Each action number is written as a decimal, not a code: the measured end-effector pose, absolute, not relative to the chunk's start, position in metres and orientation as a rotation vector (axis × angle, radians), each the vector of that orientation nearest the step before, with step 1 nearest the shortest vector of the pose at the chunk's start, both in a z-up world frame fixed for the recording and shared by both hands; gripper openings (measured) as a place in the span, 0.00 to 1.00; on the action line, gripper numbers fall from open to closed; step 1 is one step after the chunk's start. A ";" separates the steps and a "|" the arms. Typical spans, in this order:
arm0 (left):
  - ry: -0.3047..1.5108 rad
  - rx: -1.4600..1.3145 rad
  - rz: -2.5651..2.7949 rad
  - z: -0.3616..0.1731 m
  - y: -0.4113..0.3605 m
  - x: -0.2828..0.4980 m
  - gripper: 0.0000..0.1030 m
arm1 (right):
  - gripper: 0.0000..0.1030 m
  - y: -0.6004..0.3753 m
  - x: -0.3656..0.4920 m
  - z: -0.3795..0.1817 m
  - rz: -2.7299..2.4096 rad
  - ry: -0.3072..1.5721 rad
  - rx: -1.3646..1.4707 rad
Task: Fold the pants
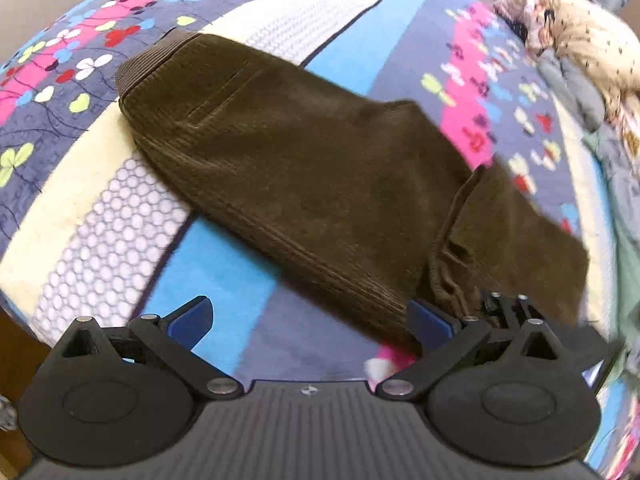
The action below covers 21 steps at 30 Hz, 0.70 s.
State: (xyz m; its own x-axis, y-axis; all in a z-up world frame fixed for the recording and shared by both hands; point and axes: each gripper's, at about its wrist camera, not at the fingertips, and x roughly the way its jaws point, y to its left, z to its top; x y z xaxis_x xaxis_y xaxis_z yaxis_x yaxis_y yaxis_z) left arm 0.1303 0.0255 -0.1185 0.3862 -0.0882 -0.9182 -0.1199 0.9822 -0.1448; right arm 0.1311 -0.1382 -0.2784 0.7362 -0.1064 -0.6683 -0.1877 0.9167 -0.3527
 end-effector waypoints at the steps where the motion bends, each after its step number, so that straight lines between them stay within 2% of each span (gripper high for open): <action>1: 1.176 -0.197 0.025 -0.121 0.028 0.130 1.00 | 0.33 -0.138 0.123 -0.281 0.039 0.698 -0.436; 6: 1.216 -0.257 0.035 -0.135 0.028 0.135 1.00 | 0.33 -0.165 0.124 -0.271 0.138 0.711 -0.335; 8: 1.210 -0.240 0.031 -0.134 0.023 0.132 1.00 | 0.25 -0.172 0.126 -0.268 0.150 0.707 -0.308; 10: 1.203 -0.210 0.016 -0.132 0.019 0.132 1.00 | 0.22 -0.177 0.122 -0.256 0.142 0.694 -0.258; 15: 1.205 -0.297 0.006 -0.126 0.026 0.132 1.00 | 0.22 -0.181 0.116 -0.206 0.096 0.546 -0.202; 17: 1.183 -0.269 0.029 -0.124 0.026 0.135 1.00 | 0.23 -0.172 0.115 -0.210 0.139 0.562 -0.230; 21: 1.186 -0.237 0.079 -0.130 0.026 0.138 1.00 | 0.27 -0.161 0.117 -0.267 0.214 0.769 -0.186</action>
